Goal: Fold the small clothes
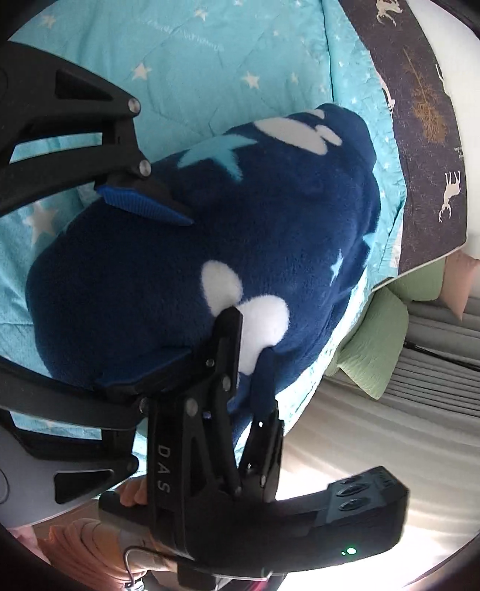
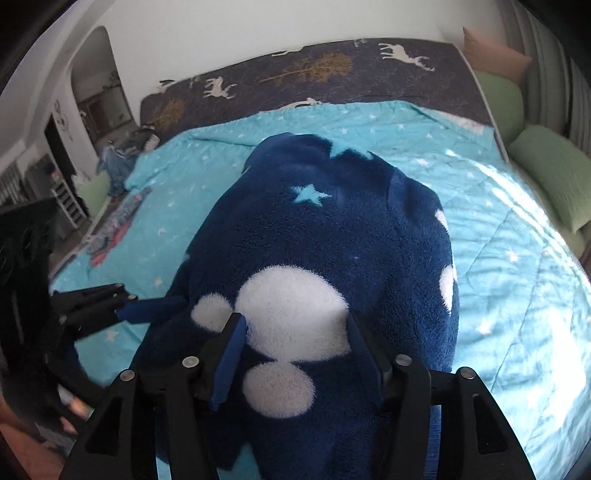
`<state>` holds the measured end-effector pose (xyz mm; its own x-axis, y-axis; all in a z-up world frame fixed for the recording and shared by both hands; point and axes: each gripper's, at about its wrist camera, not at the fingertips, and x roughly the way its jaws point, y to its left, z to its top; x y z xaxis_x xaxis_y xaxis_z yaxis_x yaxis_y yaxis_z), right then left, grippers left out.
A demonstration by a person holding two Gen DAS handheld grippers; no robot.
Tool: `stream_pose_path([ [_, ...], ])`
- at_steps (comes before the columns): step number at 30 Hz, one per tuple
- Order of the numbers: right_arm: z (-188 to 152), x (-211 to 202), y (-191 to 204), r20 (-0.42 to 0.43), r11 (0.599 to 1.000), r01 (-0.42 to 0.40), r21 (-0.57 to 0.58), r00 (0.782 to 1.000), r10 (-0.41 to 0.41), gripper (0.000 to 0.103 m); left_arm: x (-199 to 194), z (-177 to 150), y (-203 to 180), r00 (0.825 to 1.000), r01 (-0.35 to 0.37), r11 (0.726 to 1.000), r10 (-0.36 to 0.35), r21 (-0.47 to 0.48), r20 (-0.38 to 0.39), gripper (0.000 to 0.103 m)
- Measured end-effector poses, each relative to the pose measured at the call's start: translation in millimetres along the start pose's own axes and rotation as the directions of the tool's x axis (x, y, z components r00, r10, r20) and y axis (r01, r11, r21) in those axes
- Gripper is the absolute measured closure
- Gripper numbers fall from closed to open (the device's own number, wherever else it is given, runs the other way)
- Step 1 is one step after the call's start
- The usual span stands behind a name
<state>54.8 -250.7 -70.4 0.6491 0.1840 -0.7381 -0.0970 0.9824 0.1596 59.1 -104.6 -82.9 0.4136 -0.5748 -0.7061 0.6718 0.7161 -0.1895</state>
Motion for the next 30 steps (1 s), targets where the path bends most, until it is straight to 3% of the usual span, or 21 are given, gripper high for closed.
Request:
stream_pose_path([
  [7,1.6,-39.2,-11.6,0.033,0.997,-0.04,0.064,0.999,0.038,0.043,-24.4,1.2,18.7,0.999,0.023,0.996,-0.021,-0.09,0.025,0.035],
  [11,-0.7,-61.4,-27.2,0.099,0.994,0.062,0.095,0.993,-0.072,0.021,-29.2,-4.1,38.6,0.999,-0.01,0.99,0.016,-0.141,0.036,0.035],
  [13,-2.9,-58.3,-35.7,0.074,0.986,0.125,0.108,0.988,-0.133,0.021,-26.1,-6.1,51.9,1.0,-0.001,0.979,0.006,-0.204,0.024,0.035],
  [15,-6.6,-52.0,-44.2,0.043,0.983,0.121,0.136,0.991,-0.127,0.021,-23.3,-6.3,57.6,1.0,0.023,0.97,-0.02,-0.243,0.017,0.035],
  [18,-13.4,-41.5,-53.2,0.002,0.979,0.082,0.184,0.996,-0.084,0.021,-17.5,-4.9,63.0,0.999,0.037,0.962,-0.035,-0.272,0.012,0.034],
  [20,-15.8,-36.1,-57.6,-0.01,0.977,0.069,0.201,0.998,-0.069,0.021,-15.3,-5.1,64.3,0.999,0.039,0.957,-0.034,-0.288,0.022,0.022],
  [24,-16.3,-30.9,-64.8,-0.009,0.973,0.018,0.231,1.0,-0.017,0.017,-5.4,-6.2,72.4,0.998,0.062,0.941,-0.06,-0.333,0.018,0.018],
  [27,-19.8,-20.9,-79.5,-0.004,0.959,-0.101,0.266,0.994,0.106,0.01,4.1,-7.0,80.4,0.995,0.094,0.92,-0.1,-0.381,0.002,0.011],
  [30,-23.7,2.0,-106.0,-0.024,0.893,-0.254,0.373,0.959,0.282,0.004,12.8,-6.2,88.3,0.989,0.129,0.903,-0.147,-0.411,-0.012,0.007],
])
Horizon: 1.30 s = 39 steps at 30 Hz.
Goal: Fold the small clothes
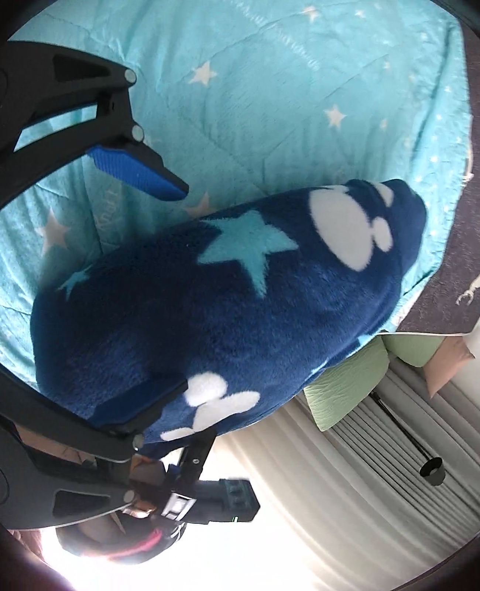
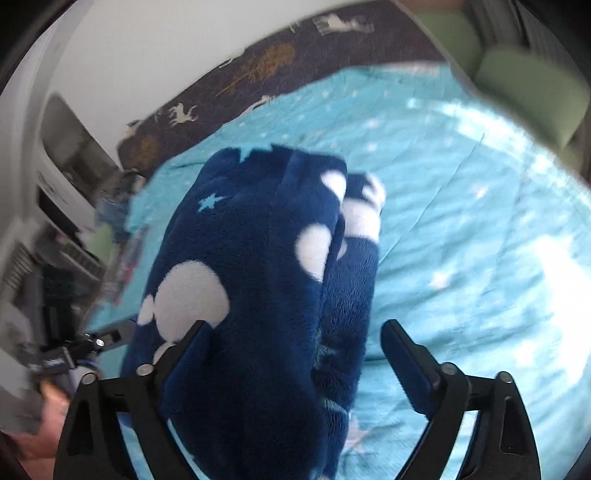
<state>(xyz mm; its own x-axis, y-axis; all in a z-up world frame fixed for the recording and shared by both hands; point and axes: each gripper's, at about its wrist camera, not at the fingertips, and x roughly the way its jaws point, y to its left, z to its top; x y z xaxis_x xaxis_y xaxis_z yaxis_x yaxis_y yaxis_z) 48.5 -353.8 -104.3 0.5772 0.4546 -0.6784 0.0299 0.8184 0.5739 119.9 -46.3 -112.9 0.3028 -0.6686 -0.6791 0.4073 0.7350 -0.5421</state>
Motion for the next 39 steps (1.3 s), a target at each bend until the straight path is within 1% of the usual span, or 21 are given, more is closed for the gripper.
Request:
stream_pose_path([
  [2,6.9,9.1,-15.5,-0.041,0.995,-0.088,0.056,0.995,0.09,0.003,5.9,2.3,4.1,1.0,0.008,1.0,-0.009,-0.008,-0.014,0.001],
  [3,10.6,15.5,-23.8,-0.064,0.988,-0.136,0.079,0.988,0.142,0.001,8.7,3.0,5.3,1.0,0.009,1.0,-0.009,-0.009,-0.02,0.0],
  [5,15.6,27.8,-35.5,-0.103,0.973,-0.201,0.113,0.972,0.213,0.001,15.1,4.6,7.3,0.999,0.027,1.0,-0.027,-0.01,-0.039,0.0],
  [6,17.7,35.3,-40.7,-0.126,0.961,-0.242,0.133,0.958,0.258,0.0,18.0,5.7,9.1,0.998,0.042,0.999,-0.042,-0.019,-0.05,0.0],
  [7,19.6,46.4,-48.1,-0.153,0.942,-0.292,0.168,0.936,0.318,0.0,19.7,6.2,10.3,0.997,0.055,0.998,-0.056,-0.027,-0.057,0.0],
  [8,21.4,51.7,-52.4,-0.159,0.93,-0.315,0.19,0.925,0.346,0.0,22.8,7.6,12.5,0.994,0.074,0.996,-0.077,-0.04,-0.071,0.0],
  [10,28.7,57.0,-55.1,-0.161,0.916,-0.35,0.194,0.91,0.382,0.0,30.1,11.7,17.8,0.989,0.11,0.992,-0.116,-0.066,-0.096,0.0],
  [13,37.4,63.2,-50.8,-0.199,0.918,-0.361,0.164,0.9,0.389,0.0,40.7,17.6,22.7,0.98,0.151,0.984,-0.162,-0.095,-0.117,0.0],
  [15,42.6,69.3,-50.5,-0.221,0.91,-0.384,0.157,0.884,0.411,0.0,49.1,21.0,25.5,0.972,0.18,0.977,-0.194,-0.115,-0.129,0.0],
  [17,49.4,74.2,-53.1,-0.226,0.897,-0.41,0.167,0.869,0.439,0.0,54.6,24.1,25.3,0.967,0.201,0.972,-0.216,-0.119,-0.135,0.0],
  [19,54.8,78.6,-52.9,-0.23,0.89,-0.421,0.176,0.861,0.453,0.0,60.3,28.2,24.0,0.963,0.218,0.97,-0.232,-0.111,-0.137,0.0],
  [21,59.5,81.4,-50.2,-0.232,0.889,-0.427,0.165,0.859,0.455,0.0,64.8,33.1,25.0,0.958,0.234,0.966,-0.248,-0.112,-0.141,0.0],
  [24,63.8,86.8,-43.3,-0.232,0.893,-0.428,0.142,0.862,0.45,0.0,70.3,38.1,29.8,0.951,0.256,0.958,-0.273,-0.126,-0.145,0.0],
  [28,63.7,87.1,-31.3,-0.21,0.906,-0.412,0.094,0.882,0.422,0.0,71.4,42.9,27.5,0.952,0.257,0.958,-0.274,-0.13,-0.137,0.0],
  [29,56.0,79.9,-29.9,-0.198,0.907,-0.411,0.088,0.885,0.42,0.002,71.3,44.9,24.5,0.954,0.253,0.959,-0.269,-0.128,-0.133,0.002],
  [30,47.3,72.7,-27.9,-0.185,0.906,-0.413,0.088,0.887,0.422,0.007,68.4,45.1,21.5,0.956,0.252,0.96,-0.266,-0.122,-0.121,0.004],
  [32,45.6,64.5,-25.7,-0.154,0.902,-0.416,0.114,0.89,0.43,0.015,56.5,46.7,13.3,0.962,0.249,0.964,-0.257,-0.094,-0.087,0.013],
  [33,44.0,59.3,-20.8,-0.138,0.904,-0.412,0.11,0.895,0.425,0.019,49.6,49.9,7.4,0.965,0.248,0.966,-0.253,-0.07,-0.068,0.014],
  [34,43.2,46.5,-13.0,-0.108,0.909,-0.408,0.082,0.903,0.415,0.02,39.0,52.8,-1.4,0.968,0.246,0.969,-0.247,-0.039,-0.048,0.015],
  [35,43.3,37.8,-6.7,-0.086,0.908,-0.415,0.06,0.904,0.419,0.025,33.3,53.5,-5.9,0.969,0.244,0.969,-0.245,-0.024,-0.04,0.015],
  [39,58.0,-15.0,27.4,0.006,0.897,-0.438,-0.057,0.898,0.439,0.026,0.1,72.5,-38.5,0.97,0.239,0.969,-0.241,0.07,0.029,0.015],
])
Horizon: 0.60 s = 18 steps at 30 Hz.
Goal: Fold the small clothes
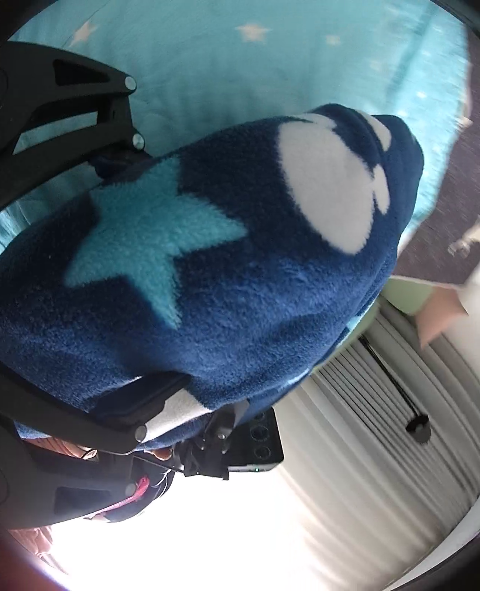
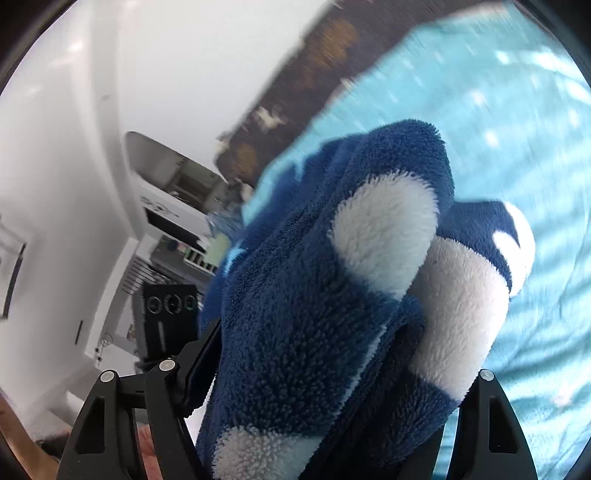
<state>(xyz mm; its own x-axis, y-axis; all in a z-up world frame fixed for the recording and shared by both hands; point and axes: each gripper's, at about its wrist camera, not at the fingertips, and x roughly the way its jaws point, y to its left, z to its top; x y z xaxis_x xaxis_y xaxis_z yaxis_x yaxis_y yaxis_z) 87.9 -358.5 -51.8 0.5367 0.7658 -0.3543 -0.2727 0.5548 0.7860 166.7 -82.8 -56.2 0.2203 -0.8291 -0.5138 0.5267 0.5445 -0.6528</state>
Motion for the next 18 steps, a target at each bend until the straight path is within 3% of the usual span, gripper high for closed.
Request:
stream_pose_path([
  [5,36.7,-29.6,54.3,0.06,0.993,0.012,-0.119,0.998,-0.005,0.026,-29.6,49.3,-52.7,0.993,-0.062,0.988,0.047,0.14,0.109,0.015],
  [10,86.6,-52.9,99.7,0.113,0.979,-0.012,-0.202,0.993,0.036,0.026,-49.2,105.8,-82.3,0.984,-0.073,0.972,0.034,0.225,0.175,0.015],
  [18,169.1,-65.5,111.7,0.185,0.964,-0.007,-0.264,0.981,0.058,0.025,-38.4,192.9,-86.0,0.974,-0.115,0.944,0.047,0.309,0.22,0.015],
])
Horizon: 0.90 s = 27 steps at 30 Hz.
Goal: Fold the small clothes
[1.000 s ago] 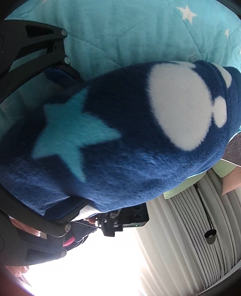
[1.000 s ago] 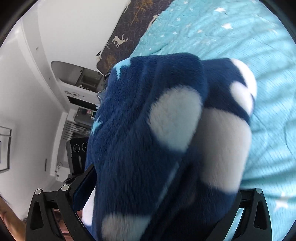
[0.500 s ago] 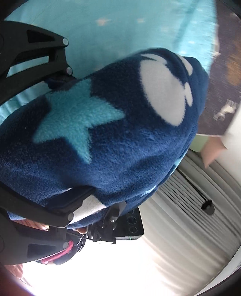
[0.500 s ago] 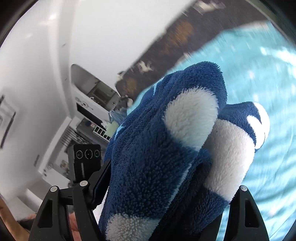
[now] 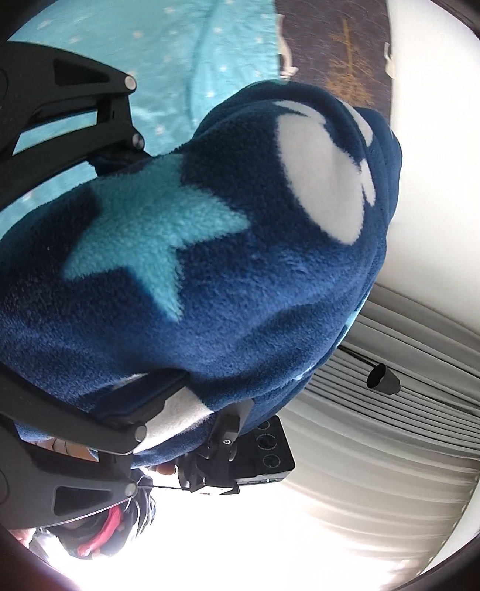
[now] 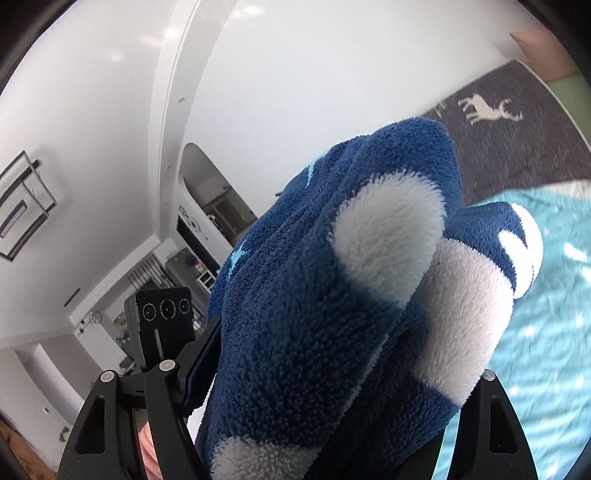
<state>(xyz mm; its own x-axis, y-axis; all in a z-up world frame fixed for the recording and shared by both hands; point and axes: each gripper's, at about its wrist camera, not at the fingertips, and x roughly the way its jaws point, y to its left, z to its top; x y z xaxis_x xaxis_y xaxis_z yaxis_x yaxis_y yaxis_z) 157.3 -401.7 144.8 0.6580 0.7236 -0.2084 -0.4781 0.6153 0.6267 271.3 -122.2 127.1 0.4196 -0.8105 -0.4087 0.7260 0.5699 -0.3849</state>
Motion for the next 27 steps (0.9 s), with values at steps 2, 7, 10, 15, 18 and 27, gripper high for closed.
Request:
stream_pose_path([
  [2,19.2,9.0,-13.9,0.015,1.0,0.018,0.005,1.0,-0.018,0.025,16.5,12.8,13.5,1.0,-0.005,1.0,0.005,-0.001,0.002,0.015],
  [7,39.8,35.9,-59.7,0.017,0.997,0.06,0.048,0.998,-0.061,0.025,66.1,18.4,52.8,0.998,-0.036,0.999,0.035,-0.023,-0.042,0.015],
  [10,40.3,55.7,-97.2,0.004,0.991,0.089,0.097,0.996,-0.09,0.025,100.2,18.2,74.8,0.995,-0.067,0.997,0.064,-0.04,-0.074,0.015],
  [15,31.4,85.6,-157.8,0.004,0.98,0.109,0.169,0.994,-0.111,0.025,146.9,5.4,111.8,0.993,-0.087,0.994,0.081,-0.072,-0.084,0.015],
  [18,32.1,111.2,-189.6,-0.009,0.967,0.126,0.22,0.992,-0.128,0.025,175.8,-10.7,145.2,0.989,-0.107,0.987,0.092,-0.121,-0.12,0.015],
  [27,-53.0,209.6,-317.7,-0.243,0.87,0.334,0.364,0.935,-0.258,0.022,208.7,-86.4,242.6,0.94,-0.3,0.937,0.259,-0.178,-0.222,0.005],
])
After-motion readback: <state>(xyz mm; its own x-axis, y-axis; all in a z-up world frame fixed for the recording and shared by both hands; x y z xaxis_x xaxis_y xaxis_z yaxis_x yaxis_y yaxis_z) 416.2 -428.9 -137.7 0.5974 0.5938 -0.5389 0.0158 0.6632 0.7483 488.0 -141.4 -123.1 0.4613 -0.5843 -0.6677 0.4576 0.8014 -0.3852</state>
